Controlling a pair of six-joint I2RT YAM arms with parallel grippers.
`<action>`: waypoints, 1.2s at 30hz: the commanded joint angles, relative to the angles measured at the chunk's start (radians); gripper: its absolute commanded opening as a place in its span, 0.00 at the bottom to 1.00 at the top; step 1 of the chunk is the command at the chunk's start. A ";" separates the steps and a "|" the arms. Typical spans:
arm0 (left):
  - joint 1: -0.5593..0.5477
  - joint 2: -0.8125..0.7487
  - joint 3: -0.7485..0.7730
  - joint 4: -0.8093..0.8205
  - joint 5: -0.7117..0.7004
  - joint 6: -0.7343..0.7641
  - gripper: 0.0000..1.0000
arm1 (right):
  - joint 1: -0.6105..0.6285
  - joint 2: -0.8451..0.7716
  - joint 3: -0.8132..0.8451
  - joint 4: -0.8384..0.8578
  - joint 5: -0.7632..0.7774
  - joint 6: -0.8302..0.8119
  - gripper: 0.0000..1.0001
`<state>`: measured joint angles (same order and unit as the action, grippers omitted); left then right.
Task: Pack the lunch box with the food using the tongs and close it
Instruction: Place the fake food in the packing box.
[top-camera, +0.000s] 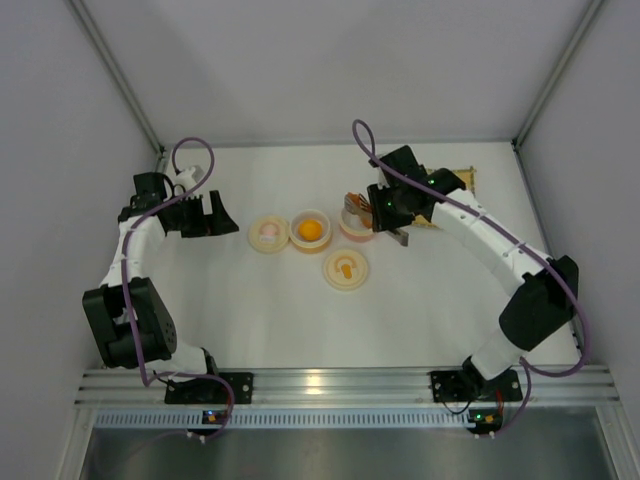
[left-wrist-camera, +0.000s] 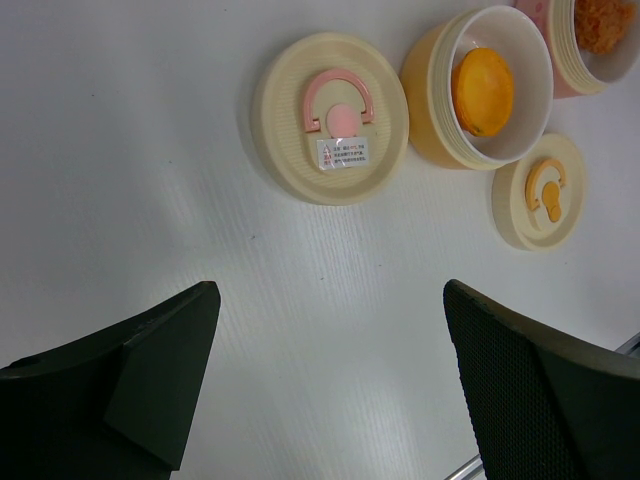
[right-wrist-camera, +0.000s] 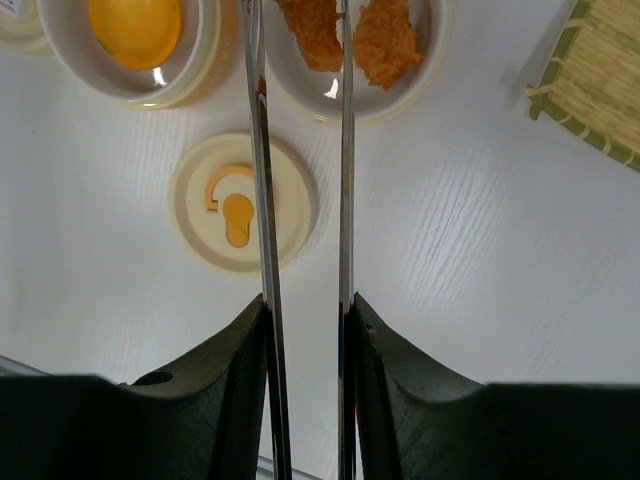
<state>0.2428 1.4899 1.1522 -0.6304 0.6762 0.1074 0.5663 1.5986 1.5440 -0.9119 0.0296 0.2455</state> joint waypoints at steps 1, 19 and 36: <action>0.006 -0.025 0.021 0.009 0.026 0.003 0.98 | 0.029 -0.008 -0.031 0.045 0.023 0.070 0.15; 0.006 -0.026 0.011 0.018 0.020 0.012 0.98 | 0.066 0.027 -0.058 0.103 0.052 0.167 0.20; 0.004 -0.023 0.009 0.020 0.014 0.020 0.98 | 0.067 0.083 -0.007 0.105 0.078 0.150 0.47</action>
<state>0.2428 1.4895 1.1519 -0.6300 0.6750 0.1081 0.6132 1.6852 1.4757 -0.8654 0.0856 0.3943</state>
